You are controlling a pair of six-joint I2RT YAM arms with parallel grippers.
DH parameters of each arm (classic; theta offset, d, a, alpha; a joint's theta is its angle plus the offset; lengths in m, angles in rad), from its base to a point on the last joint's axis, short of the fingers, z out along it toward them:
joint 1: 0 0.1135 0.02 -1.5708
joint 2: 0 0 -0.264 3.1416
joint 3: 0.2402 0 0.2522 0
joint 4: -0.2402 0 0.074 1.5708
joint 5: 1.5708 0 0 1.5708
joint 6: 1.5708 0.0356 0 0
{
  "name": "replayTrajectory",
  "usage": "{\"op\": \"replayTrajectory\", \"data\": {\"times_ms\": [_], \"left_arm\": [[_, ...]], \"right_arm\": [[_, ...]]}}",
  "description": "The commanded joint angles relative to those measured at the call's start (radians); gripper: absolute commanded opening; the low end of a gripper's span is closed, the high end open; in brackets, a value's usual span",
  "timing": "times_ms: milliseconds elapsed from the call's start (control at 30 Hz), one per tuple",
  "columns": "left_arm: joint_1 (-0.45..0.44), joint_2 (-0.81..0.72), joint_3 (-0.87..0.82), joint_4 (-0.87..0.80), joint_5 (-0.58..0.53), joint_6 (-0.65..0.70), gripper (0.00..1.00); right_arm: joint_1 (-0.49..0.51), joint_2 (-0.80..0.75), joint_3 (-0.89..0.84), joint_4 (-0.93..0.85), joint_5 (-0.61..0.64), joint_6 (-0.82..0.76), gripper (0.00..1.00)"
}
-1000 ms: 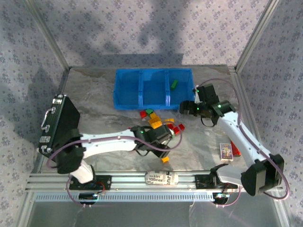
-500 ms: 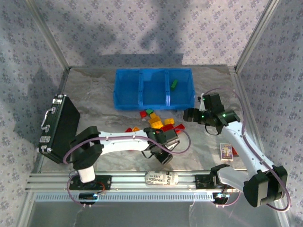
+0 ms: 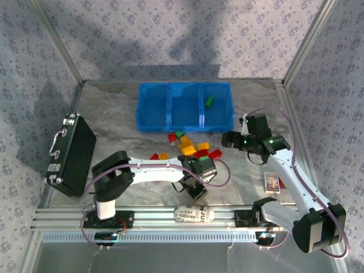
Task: Sort the legos into containers by color
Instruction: Pick up the lego from the middle-left of the table, then place the lego in the container.
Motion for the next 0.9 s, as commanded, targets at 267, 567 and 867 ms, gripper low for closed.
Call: {"op": "replayTrajectory", "data": {"times_ms": [267,567,867], "left_arm": [[-0.007,-0.007,0.020,0.035,-0.009,0.031,0.38],[0.067,-0.136,-0.017,0.034,-0.035,0.052,0.35],[0.430,-0.462,-0.092,0.054,-0.123,0.006,0.34]], "right_arm": [[-0.023,-0.044,-0.019,-0.002,-0.012,0.010,0.82],[-0.040,-0.066,-0.034,-0.005,-0.015,0.015,0.81],[-0.049,-0.065,-0.058,0.009,-0.040,0.024,0.81]]}}
